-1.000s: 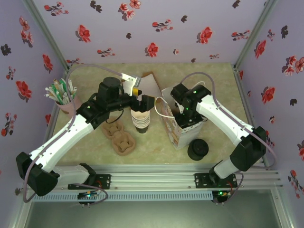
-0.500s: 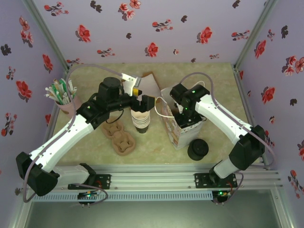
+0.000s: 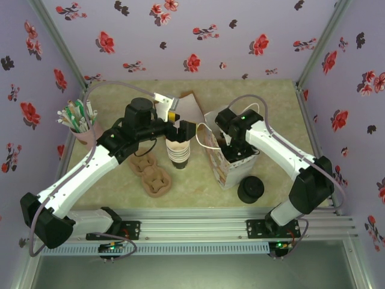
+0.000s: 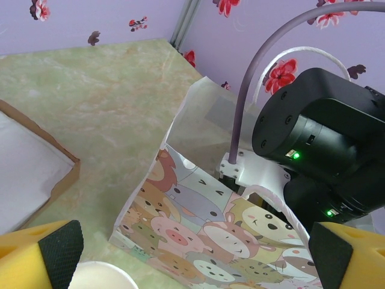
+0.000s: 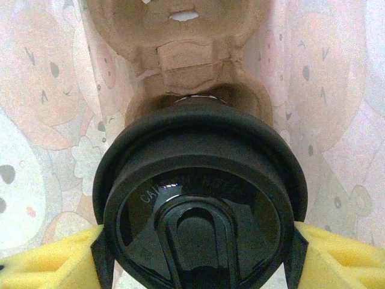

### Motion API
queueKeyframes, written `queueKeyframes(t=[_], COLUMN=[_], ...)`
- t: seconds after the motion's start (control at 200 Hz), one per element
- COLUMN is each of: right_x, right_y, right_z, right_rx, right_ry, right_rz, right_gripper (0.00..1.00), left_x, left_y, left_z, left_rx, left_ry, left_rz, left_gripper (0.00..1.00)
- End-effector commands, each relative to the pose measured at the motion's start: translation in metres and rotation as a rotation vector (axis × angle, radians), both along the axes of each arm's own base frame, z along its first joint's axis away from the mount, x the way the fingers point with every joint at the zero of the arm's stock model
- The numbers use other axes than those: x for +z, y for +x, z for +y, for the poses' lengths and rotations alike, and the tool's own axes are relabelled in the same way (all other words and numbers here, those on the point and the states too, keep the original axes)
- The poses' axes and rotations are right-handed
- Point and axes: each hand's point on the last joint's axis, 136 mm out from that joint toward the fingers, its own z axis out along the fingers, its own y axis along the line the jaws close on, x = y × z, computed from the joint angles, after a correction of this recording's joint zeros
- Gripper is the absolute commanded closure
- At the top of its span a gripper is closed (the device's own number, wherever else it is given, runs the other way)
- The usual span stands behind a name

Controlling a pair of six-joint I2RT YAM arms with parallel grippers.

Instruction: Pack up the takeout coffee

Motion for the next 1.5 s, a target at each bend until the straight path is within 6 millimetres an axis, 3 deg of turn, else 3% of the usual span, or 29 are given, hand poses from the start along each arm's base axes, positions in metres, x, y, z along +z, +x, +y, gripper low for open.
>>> queueKeyframes(t=[0.0,0.465,1.495], right_x=[-0.008,-0.032,-0.044], right_y=[-0.002,-0.002,-0.002], right_z=[0.001,0.000,-0.003], right_rx=[0.006,-0.006,-0.013], right_ry=[0.009,0.008,0.013], right_rz=[0.028,0.069,0.090], right_gripper=[0.31,0.31,0.31], left_x=[0.010,0.009,0.010], left_y=[0.000,-0.001,-0.001], left_z=[-0.003,-0.003,-0.003], left_rx=[-0.010,-0.010,-0.009], left_ry=[-0.004,-0.004,0.000], left_rz=[-0.028,-0.028,-0.030], left_gripper=[0.01,0.01,0.01])
